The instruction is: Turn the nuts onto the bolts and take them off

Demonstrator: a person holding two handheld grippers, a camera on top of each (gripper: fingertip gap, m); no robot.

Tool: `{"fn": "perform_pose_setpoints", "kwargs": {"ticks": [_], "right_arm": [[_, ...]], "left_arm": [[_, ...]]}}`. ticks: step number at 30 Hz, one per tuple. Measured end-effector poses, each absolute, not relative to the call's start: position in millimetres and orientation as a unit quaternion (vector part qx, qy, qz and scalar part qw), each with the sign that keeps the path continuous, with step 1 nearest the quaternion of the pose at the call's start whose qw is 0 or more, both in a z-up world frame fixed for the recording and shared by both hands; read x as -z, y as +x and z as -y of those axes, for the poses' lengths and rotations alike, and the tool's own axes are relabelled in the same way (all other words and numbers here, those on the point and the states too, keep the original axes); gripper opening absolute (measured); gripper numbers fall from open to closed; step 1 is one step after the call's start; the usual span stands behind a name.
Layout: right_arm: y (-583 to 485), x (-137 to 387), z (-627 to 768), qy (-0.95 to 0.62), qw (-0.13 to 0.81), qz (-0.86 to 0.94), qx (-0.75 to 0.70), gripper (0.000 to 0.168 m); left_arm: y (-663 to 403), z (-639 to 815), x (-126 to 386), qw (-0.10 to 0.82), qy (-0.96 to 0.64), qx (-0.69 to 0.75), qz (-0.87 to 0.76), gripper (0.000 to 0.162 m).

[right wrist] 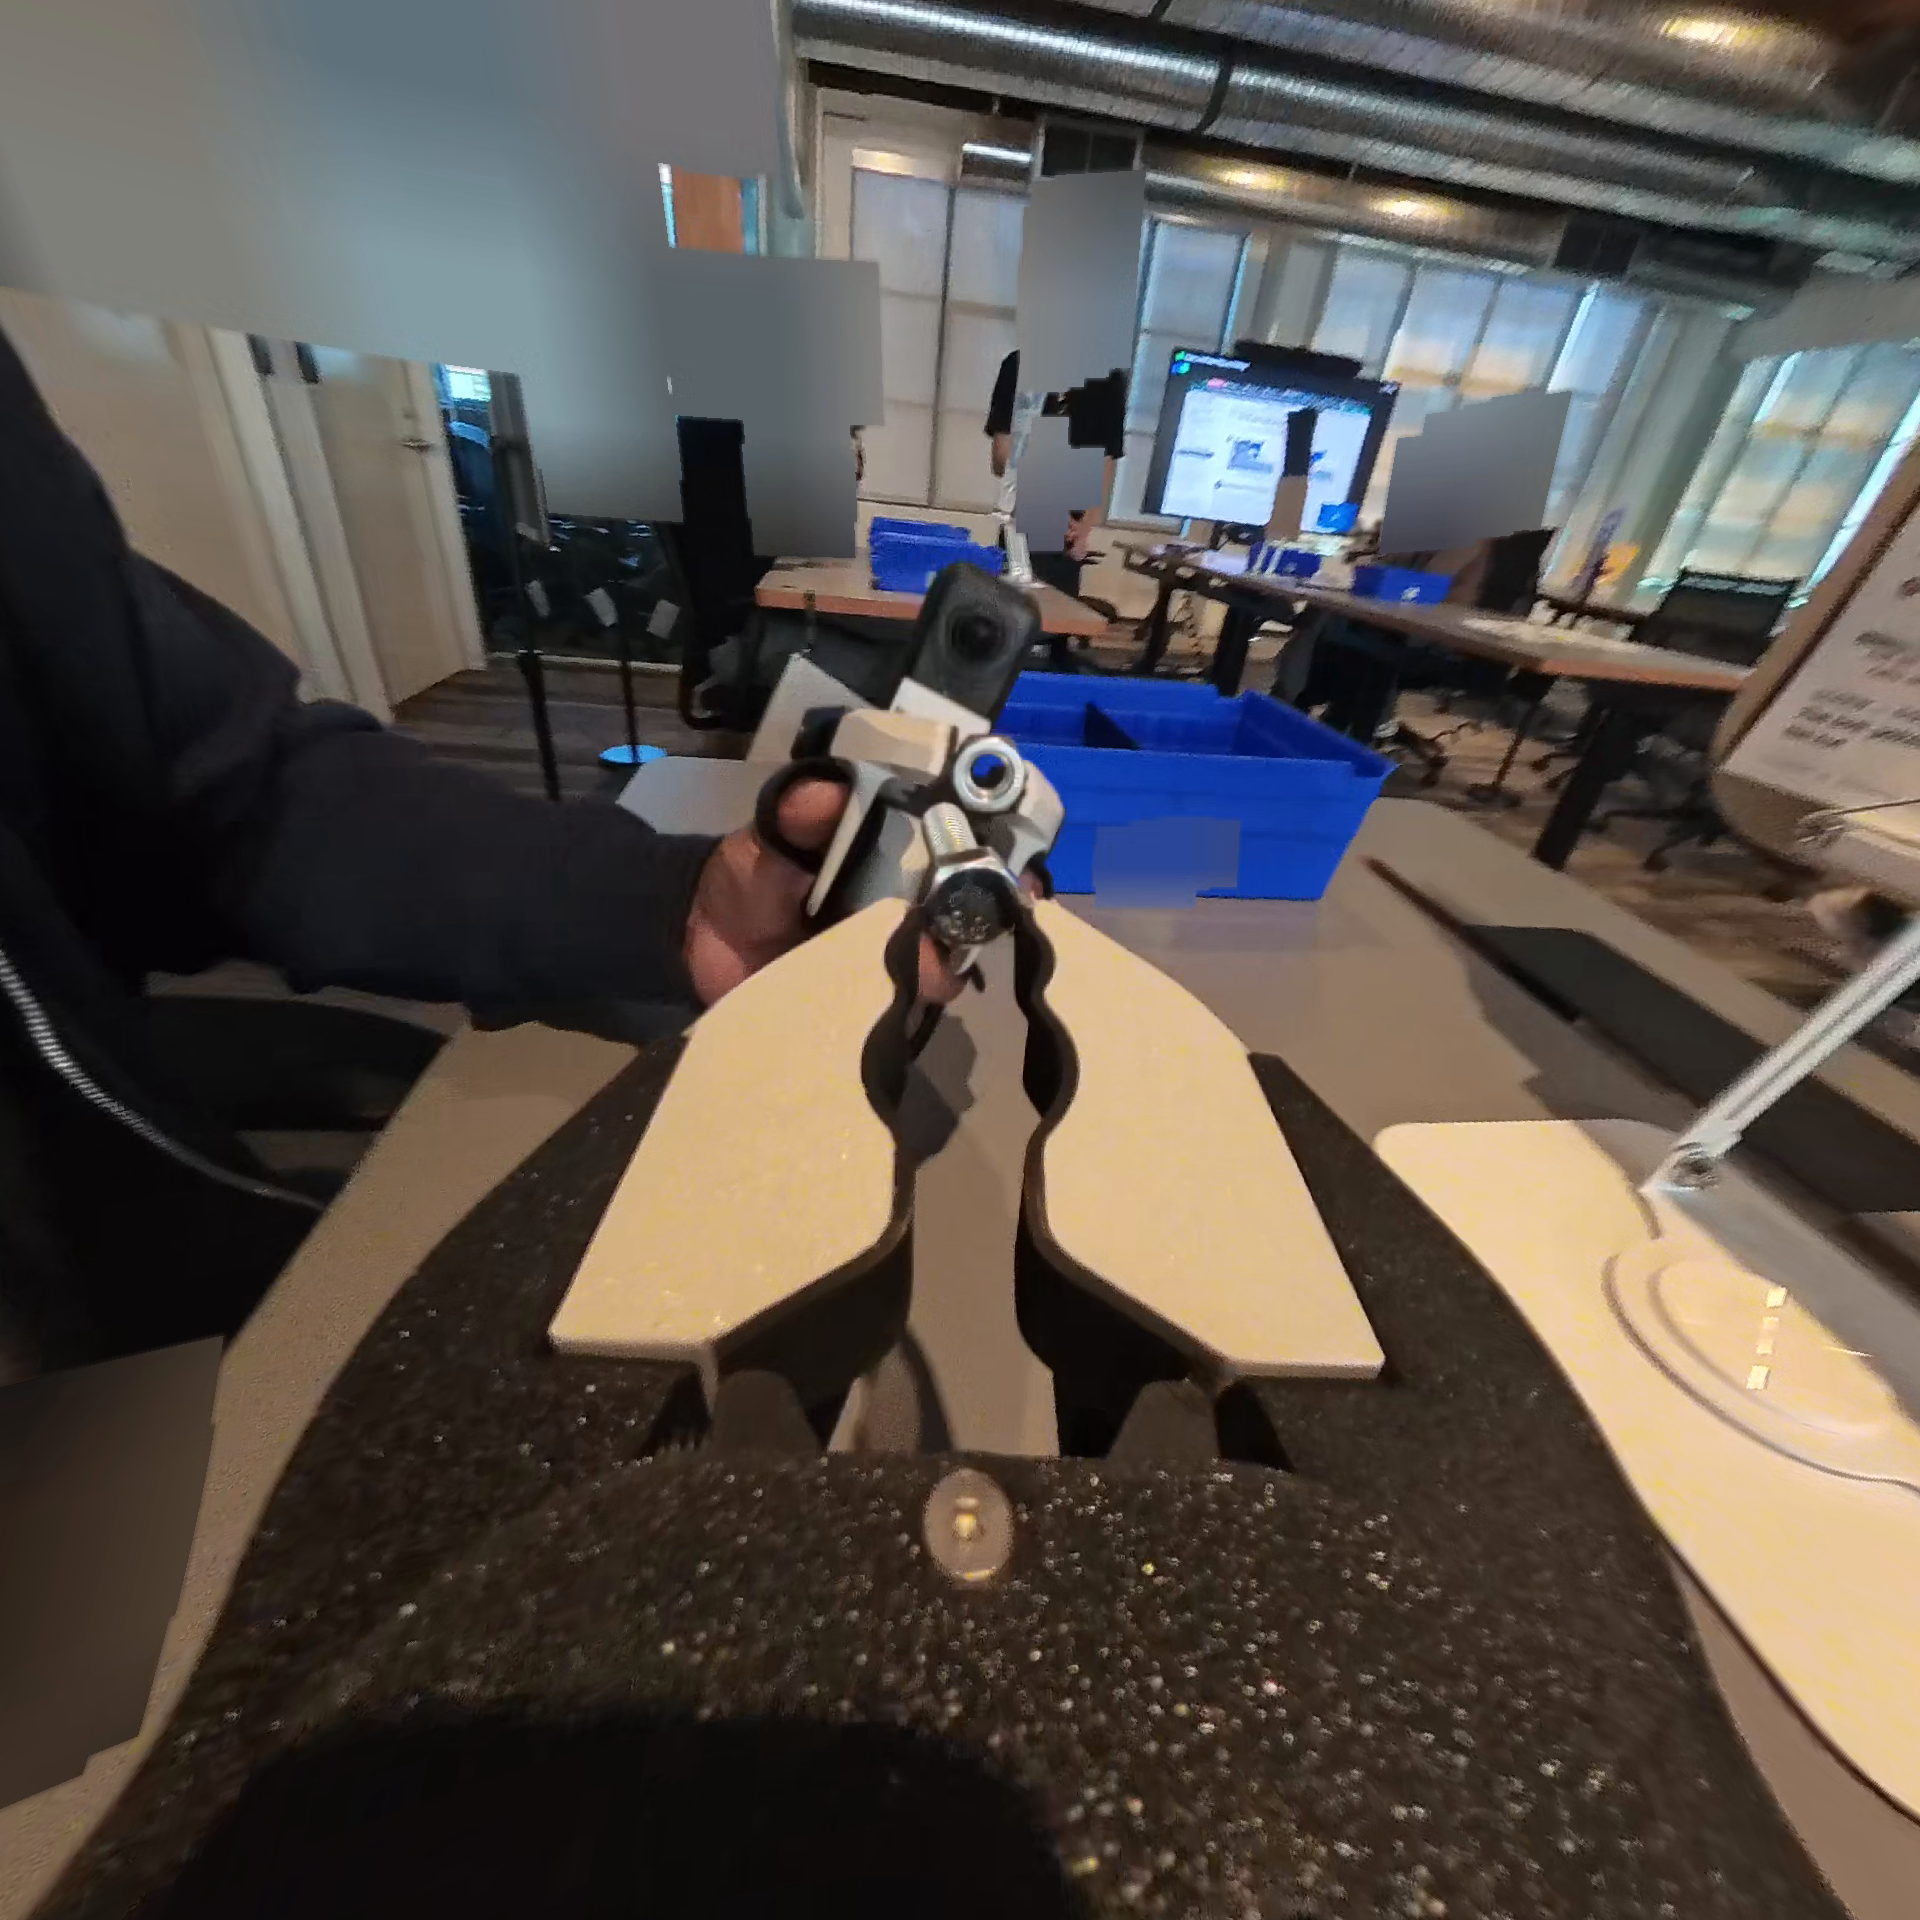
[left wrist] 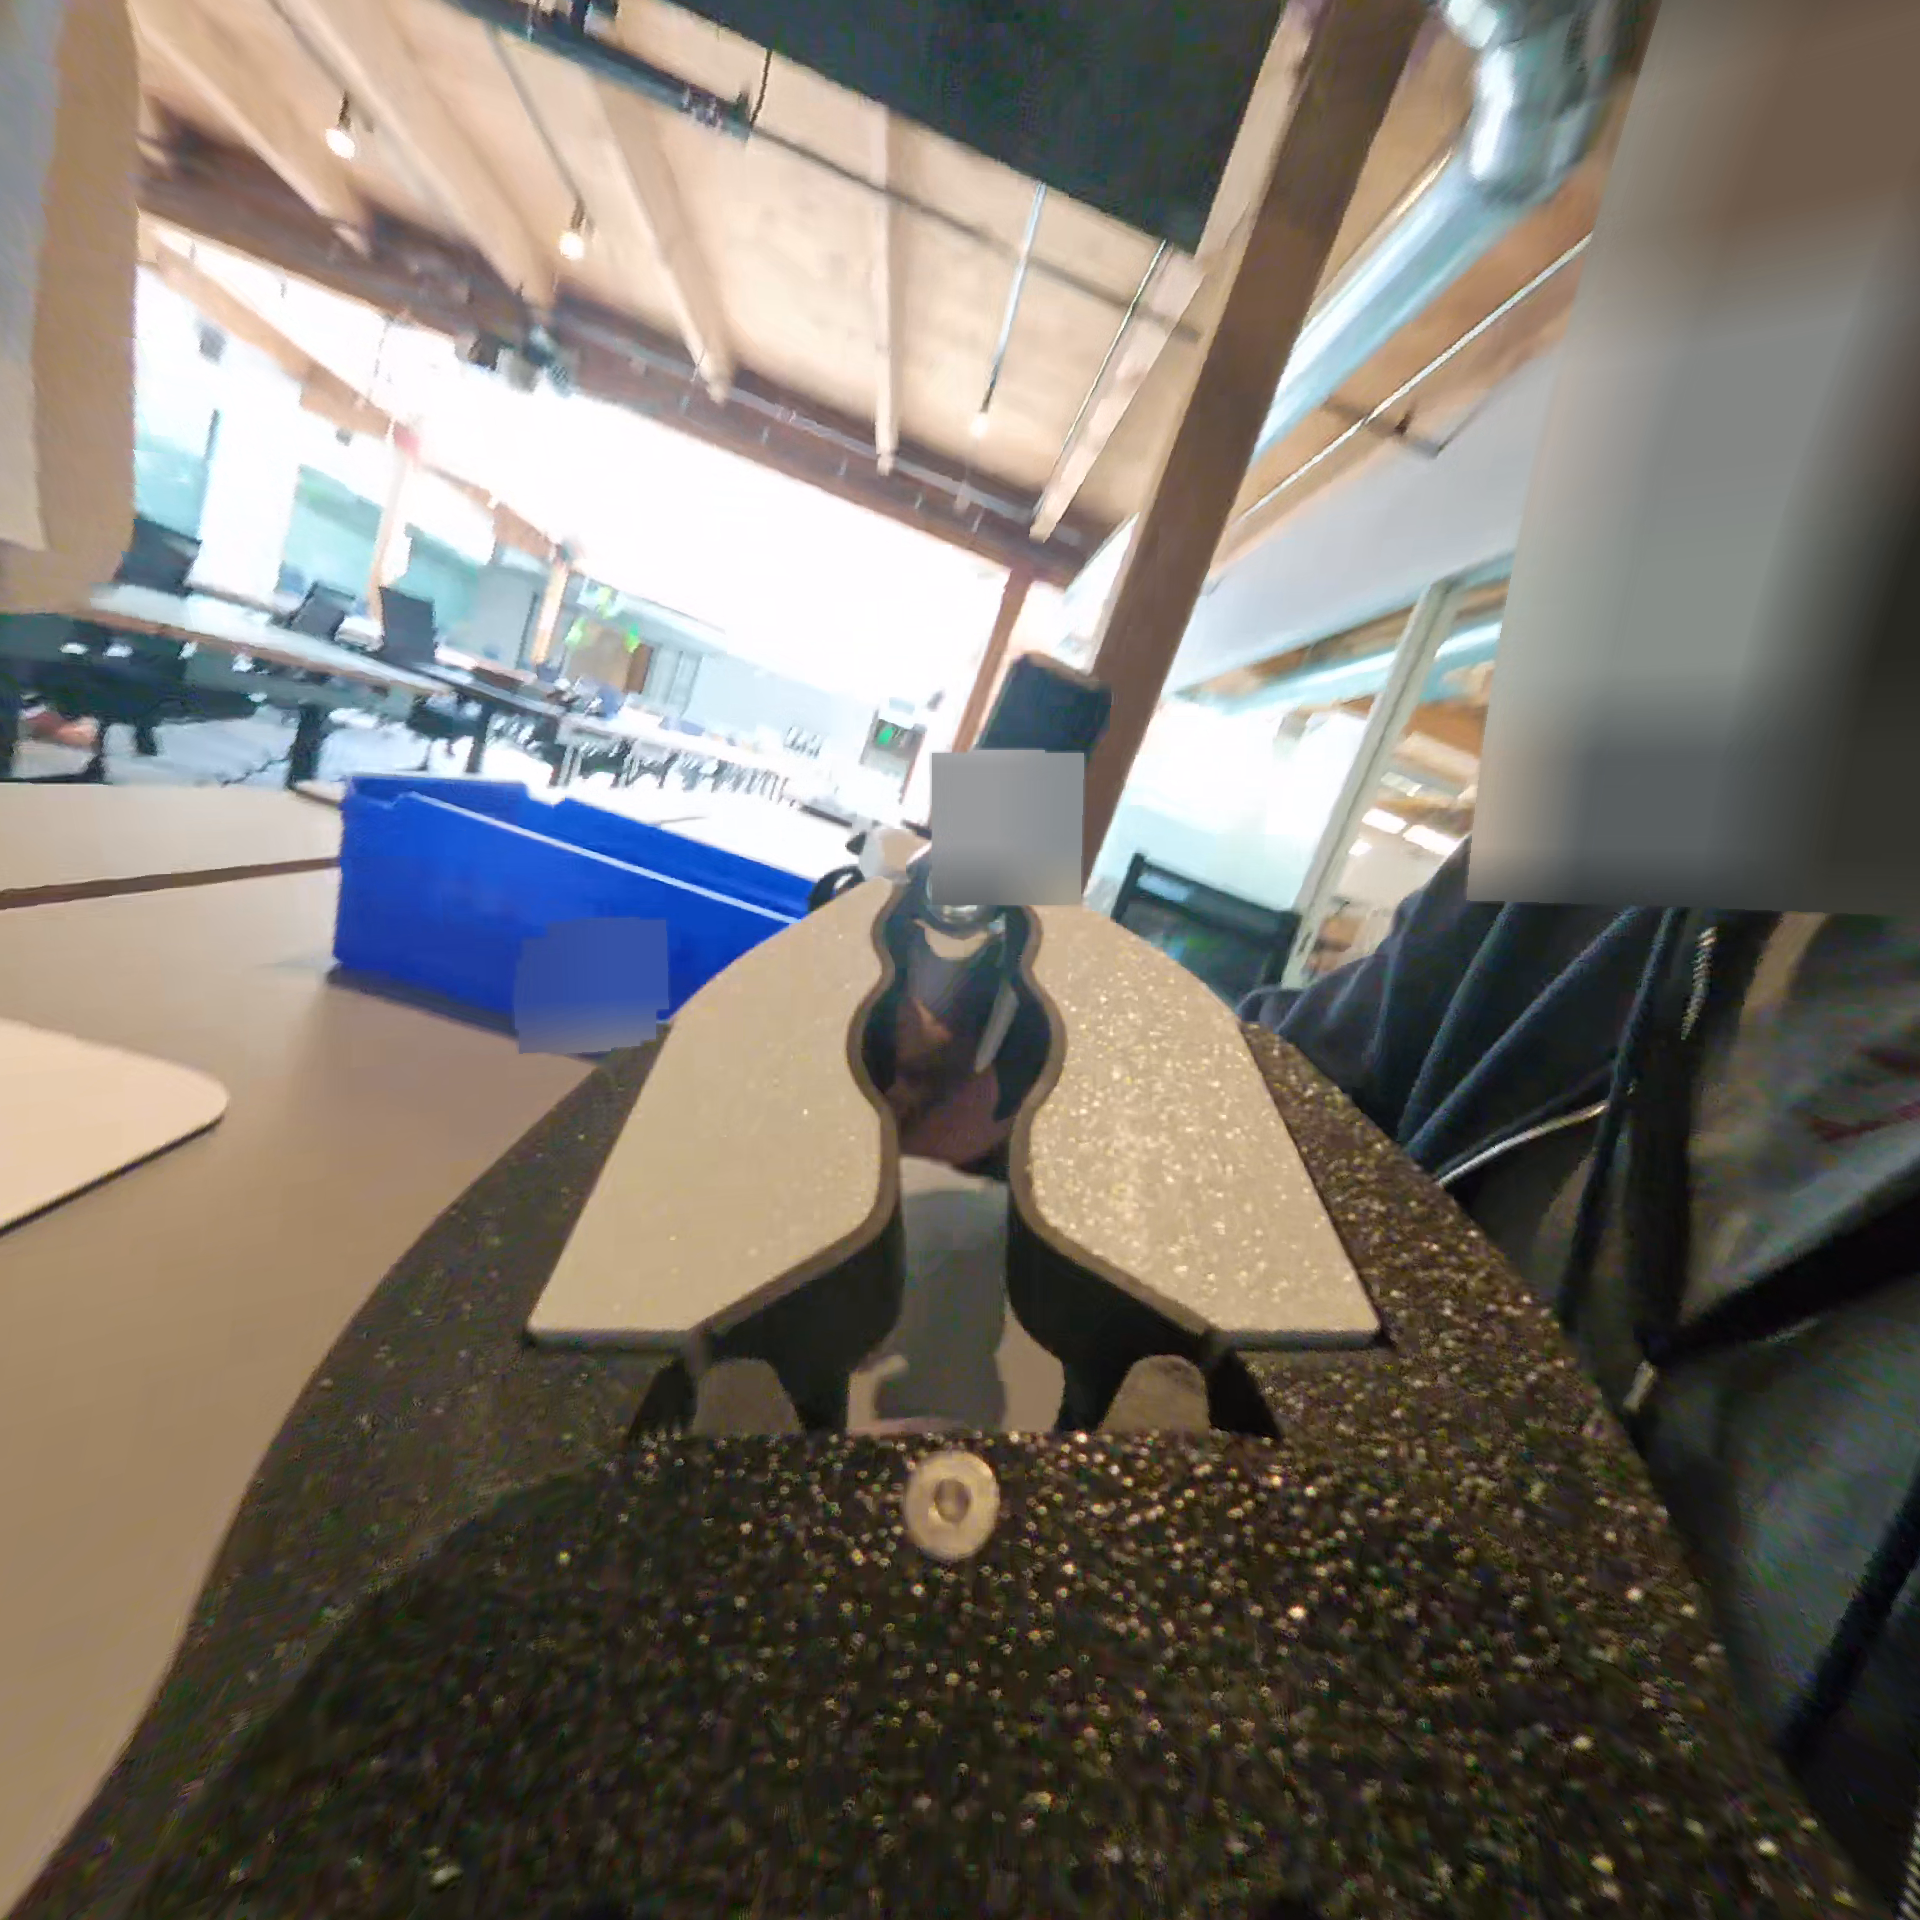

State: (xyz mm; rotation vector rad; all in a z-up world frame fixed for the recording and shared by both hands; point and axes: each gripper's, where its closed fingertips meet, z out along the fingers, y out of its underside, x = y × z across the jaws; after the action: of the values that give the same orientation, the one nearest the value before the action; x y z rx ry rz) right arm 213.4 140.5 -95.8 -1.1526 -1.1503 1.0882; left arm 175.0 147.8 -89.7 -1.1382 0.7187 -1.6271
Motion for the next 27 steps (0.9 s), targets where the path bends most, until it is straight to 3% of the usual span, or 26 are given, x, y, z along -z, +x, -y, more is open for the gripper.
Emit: {"fn": "perform_pose_setpoints", "kwargs": {"ticks": [7,27], "right_arm": [[224.5,104.3,-151.5,-0.49,0.611,0.475,-0.4,0.016],[221.3,120.4,-150.0,-0.503,0.592,0.472,-0.416,0.016]], "left_arm": [[188.3,-157.5,107.1,0.454,-0.458,0.714,-0.273,0.016],[202.6,-149.4,120.4,0.451,-0.499,0.673,-0.307,0.016]]}}
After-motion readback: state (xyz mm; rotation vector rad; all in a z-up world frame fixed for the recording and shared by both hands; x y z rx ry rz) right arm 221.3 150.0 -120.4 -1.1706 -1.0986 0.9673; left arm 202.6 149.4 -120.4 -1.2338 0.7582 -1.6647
